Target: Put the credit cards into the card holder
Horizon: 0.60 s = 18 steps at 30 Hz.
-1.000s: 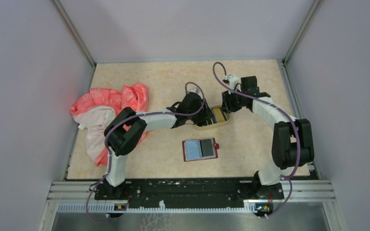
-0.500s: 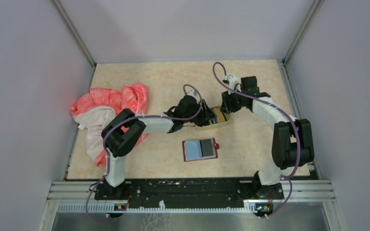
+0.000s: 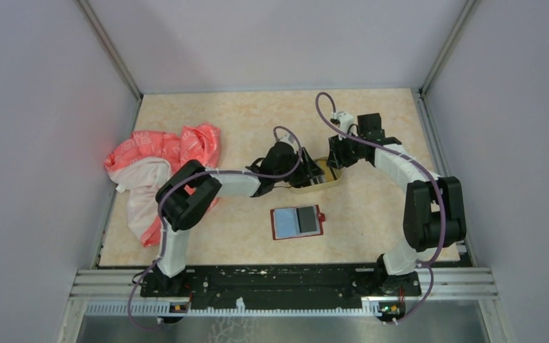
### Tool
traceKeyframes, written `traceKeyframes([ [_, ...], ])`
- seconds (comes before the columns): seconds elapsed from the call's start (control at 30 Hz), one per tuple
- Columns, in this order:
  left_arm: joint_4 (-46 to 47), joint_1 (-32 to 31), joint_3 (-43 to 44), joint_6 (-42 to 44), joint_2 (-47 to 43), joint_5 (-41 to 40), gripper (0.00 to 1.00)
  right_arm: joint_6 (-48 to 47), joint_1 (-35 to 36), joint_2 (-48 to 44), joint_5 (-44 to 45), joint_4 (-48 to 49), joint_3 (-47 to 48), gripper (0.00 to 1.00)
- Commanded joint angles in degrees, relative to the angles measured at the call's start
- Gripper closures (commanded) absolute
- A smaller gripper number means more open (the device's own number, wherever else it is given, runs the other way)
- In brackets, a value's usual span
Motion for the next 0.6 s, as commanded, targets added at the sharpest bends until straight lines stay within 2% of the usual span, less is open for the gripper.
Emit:
traceKeyframes([
  [0.0, -1.65, 0.15, 3.7, -0.55, 2.59, 0.8, 0.37, 0.15, -0.64, -2.33, -1.45, 0.84, 0.0, 0.62],
  [0.17, -1.92, 0.44, 4.59, -0.93, 3.31, 1.13, 0.39, 0.06, -0.79, -2.36, -1.71, 0.74, 0.04, 0.62],
  [0.57, -0.64, 1.61, 0.05, -1.94, -2.27, 2.13, 0.41, -0.03, -0.99, -2.36, -2.5, 0.61, 0.03, 0.62],
])
